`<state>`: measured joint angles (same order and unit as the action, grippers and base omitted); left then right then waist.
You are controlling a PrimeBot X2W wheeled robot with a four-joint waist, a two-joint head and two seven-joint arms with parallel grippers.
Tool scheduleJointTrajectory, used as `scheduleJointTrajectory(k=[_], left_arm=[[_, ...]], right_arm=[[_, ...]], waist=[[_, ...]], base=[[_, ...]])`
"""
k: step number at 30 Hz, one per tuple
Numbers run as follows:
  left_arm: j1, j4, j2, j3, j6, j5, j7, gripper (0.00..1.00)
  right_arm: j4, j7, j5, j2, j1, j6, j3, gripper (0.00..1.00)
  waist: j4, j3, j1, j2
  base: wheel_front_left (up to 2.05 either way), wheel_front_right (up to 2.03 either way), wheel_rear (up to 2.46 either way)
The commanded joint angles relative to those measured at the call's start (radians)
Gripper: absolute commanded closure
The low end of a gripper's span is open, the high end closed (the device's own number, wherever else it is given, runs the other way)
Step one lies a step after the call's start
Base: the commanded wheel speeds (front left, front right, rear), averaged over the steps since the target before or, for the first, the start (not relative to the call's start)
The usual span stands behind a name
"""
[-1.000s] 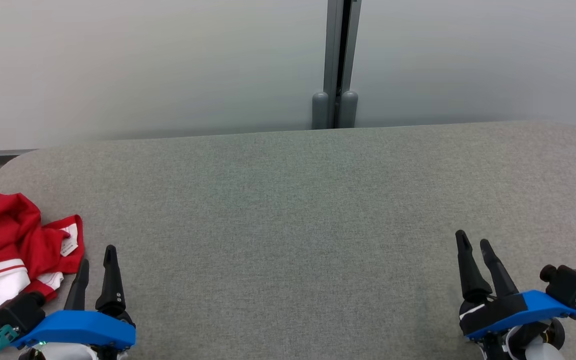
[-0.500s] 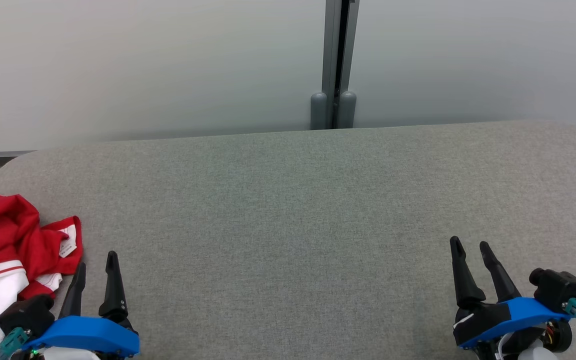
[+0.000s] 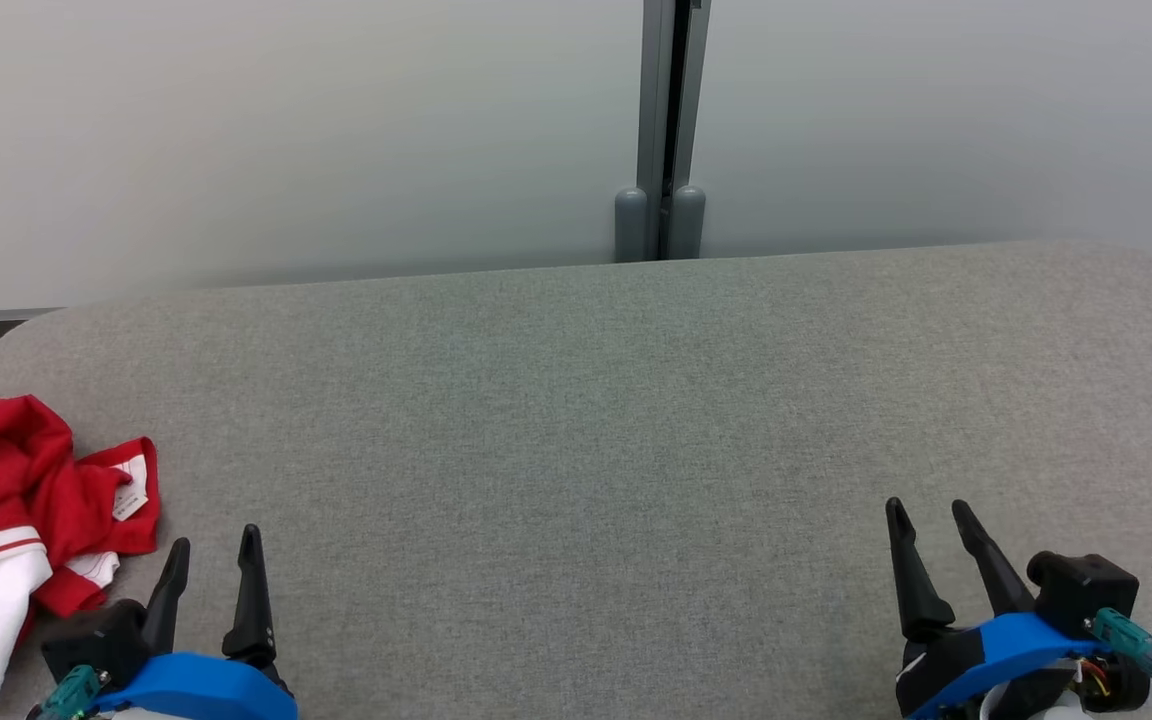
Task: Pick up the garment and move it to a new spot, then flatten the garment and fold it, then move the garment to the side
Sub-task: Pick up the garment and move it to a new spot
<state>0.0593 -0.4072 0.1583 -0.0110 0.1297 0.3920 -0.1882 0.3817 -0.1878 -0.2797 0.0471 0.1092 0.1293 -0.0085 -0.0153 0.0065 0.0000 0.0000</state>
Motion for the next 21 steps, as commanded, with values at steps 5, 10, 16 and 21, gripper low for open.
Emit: scheduleJointTrajectory(k=[5, 10, 16, 21], left_arm=[[-0.007, -0.022, -0.004, 0.01, 0.001, -0.068, -0.02, 0.0], [-0.013, -0.041, -0.007, 0.013, 0.001, -0.111, -0.031, 0.0], [-0.016, -0.058, -0.022, 0.036, 0.001, -0.147, -0.04, 0.0], [-0.025, -0.067, -0.03, 0.049, 0.001, -0.187, -0.05, 0.0]], right_arm=[[0.04, -0.02, 0.085, 0.004, 0.008, 0.002, -0.006, 0.0], [0.068, -0.03, 0.13, 0.004, 0.014, 0.002, -0.012, 0.0], [0.083, -0.041, 0.173, 0.005, 0.019, 0.001, -0.012, 0.0], [0.097, -0.05, 0.213, 0.005, 0.019, 0.001, -0.017, 0.0]], waist=[[-0.004, -0.003, 0.0, 0.0], [-0.007, -0.002, 0.0, 0.0], [-0.009, -0.003, 0.0, 0.0], [-0.012, -0.004, 0.0, 0.0]], base=[[0.0, 0.0, 0.0], [0.0, 0.0, 0.0], [0.0, 0.0, 0.0], [0.0, 0.0, 0.0]])
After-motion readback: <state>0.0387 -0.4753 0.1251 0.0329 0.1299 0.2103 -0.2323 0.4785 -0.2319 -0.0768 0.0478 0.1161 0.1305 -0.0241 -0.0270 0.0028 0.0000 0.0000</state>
